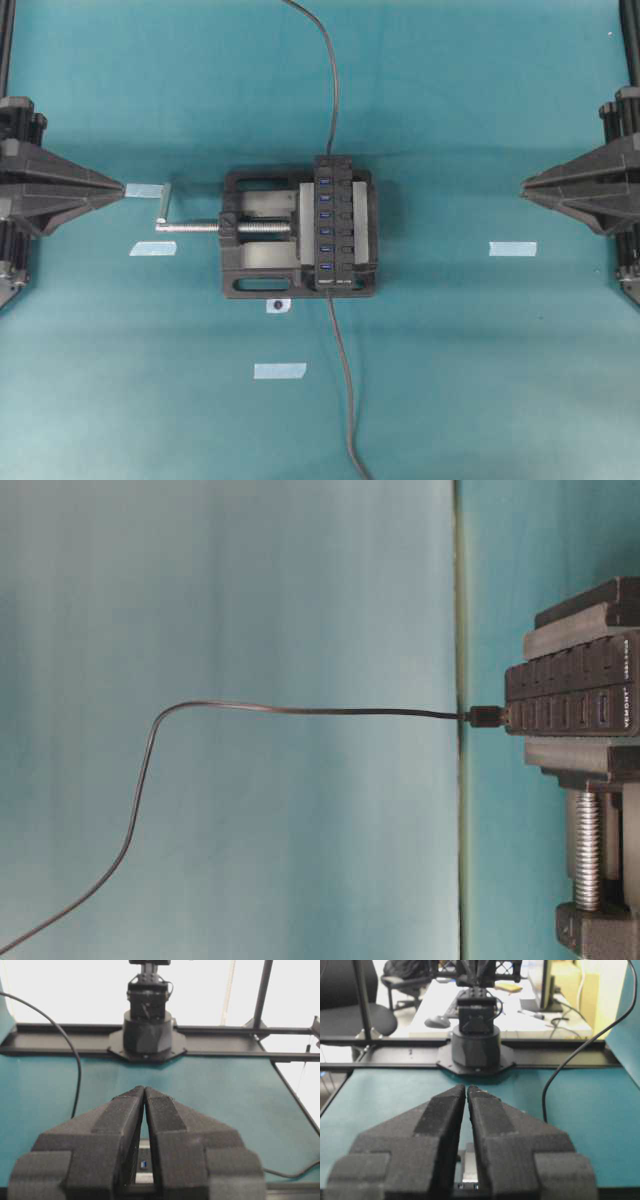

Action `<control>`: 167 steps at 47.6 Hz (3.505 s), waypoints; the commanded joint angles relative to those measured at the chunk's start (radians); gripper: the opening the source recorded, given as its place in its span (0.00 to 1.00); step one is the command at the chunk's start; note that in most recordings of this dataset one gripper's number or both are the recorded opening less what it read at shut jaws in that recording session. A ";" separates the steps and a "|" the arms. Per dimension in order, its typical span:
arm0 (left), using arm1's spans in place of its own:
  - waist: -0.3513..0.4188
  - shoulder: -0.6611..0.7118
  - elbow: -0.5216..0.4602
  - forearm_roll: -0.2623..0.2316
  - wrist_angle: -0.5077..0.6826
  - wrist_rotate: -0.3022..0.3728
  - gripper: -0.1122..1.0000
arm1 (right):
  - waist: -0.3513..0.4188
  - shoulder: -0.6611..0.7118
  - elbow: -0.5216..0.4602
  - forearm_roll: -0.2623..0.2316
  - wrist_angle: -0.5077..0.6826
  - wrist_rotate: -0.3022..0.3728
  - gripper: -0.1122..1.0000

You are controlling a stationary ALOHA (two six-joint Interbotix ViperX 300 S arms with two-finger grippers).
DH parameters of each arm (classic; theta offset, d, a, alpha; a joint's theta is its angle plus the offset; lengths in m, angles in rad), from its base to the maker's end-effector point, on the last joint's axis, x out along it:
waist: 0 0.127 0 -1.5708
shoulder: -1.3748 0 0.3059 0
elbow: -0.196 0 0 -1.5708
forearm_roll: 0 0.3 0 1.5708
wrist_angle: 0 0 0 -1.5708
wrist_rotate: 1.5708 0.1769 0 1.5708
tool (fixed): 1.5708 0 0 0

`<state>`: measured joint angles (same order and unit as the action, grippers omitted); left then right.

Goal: Insert the USB into the front port of the fixed hub.
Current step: 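Move the right gripper from rest toward the hub's end in the vise, then lower the open right gripper around the black cable near the hub port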

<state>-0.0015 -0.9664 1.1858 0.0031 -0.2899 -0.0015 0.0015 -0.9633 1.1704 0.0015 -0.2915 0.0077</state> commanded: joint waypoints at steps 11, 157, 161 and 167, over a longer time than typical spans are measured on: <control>-0.037 0.003 -0.031 0.011 -0.006 -0.005 0.10 | -0.034 -0.012 -0.002 0.060 0.084 0.061 0.05; -0.051 -0.025 -0.055 0.011 0.250 -0.014 0.10 | -0.245 0.916 -0.489 0.006 0.288 -0.017 0.04; -0.051 -0.025 -0.052 0.011 0.250 -0.014 0.10 | -0.245 0.920 -0.489 0.006 0.290 -0.017 0.04; -0.051 -0.026 -0.051 0.011 0.250 -0.017 0.10 | -0.244 0.923 -0.491 0.009 0.291 -0.012 0.04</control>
<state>-0.0476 -0.9956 1.1459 0.0123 -0.0291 -0.0138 -0.2454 -0.0276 0.7026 0.0092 0.0046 -0.0015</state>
